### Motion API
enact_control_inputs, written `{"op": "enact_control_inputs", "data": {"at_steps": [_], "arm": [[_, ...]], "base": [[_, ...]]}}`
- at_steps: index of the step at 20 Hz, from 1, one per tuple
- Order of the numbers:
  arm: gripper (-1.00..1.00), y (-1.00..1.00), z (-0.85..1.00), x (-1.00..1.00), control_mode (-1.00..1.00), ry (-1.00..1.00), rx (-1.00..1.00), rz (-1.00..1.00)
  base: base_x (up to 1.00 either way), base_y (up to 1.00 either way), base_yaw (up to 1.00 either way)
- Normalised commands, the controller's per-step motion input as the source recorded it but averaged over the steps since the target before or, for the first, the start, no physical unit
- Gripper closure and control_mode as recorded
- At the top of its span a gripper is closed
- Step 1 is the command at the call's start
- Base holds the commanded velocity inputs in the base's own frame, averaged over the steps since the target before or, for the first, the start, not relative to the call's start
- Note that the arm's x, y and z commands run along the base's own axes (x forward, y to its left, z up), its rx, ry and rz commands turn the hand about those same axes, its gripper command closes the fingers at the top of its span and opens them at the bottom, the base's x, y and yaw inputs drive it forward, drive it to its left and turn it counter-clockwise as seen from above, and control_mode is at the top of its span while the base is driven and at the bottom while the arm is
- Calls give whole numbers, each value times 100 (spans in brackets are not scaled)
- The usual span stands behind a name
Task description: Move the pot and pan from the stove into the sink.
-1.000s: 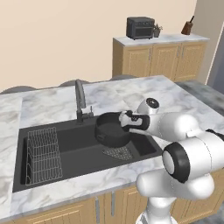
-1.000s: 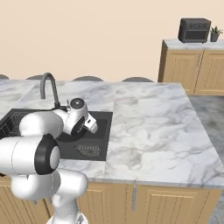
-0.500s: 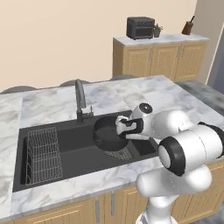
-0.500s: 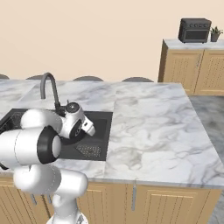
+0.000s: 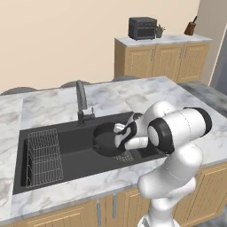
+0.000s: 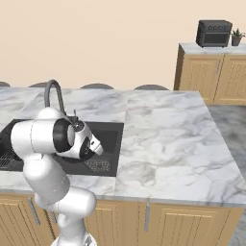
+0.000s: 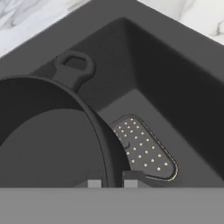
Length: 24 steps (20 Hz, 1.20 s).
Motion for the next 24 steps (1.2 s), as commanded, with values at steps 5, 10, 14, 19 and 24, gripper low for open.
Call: {"op": "enact_control_inputs", "data": {"at_steps": [5, 10, 14, 19, 24], "arm": [[100, 0, -50, 14, -100, 0, 0, -6], [100, 0, -42, 13, -100, 0, 0, -5], [100, 2, -30, 10, -100, 0, -2, -4], [100, 2, -20, 5, -100, -1, -2, -2], [-100, 0, -1, 1, -100, 0, 0, 0]], "base": [[0, 0, 0], [0, 0, 0], [0, 0, 0], [0, 0, 0], [0, 0, 0]]}}
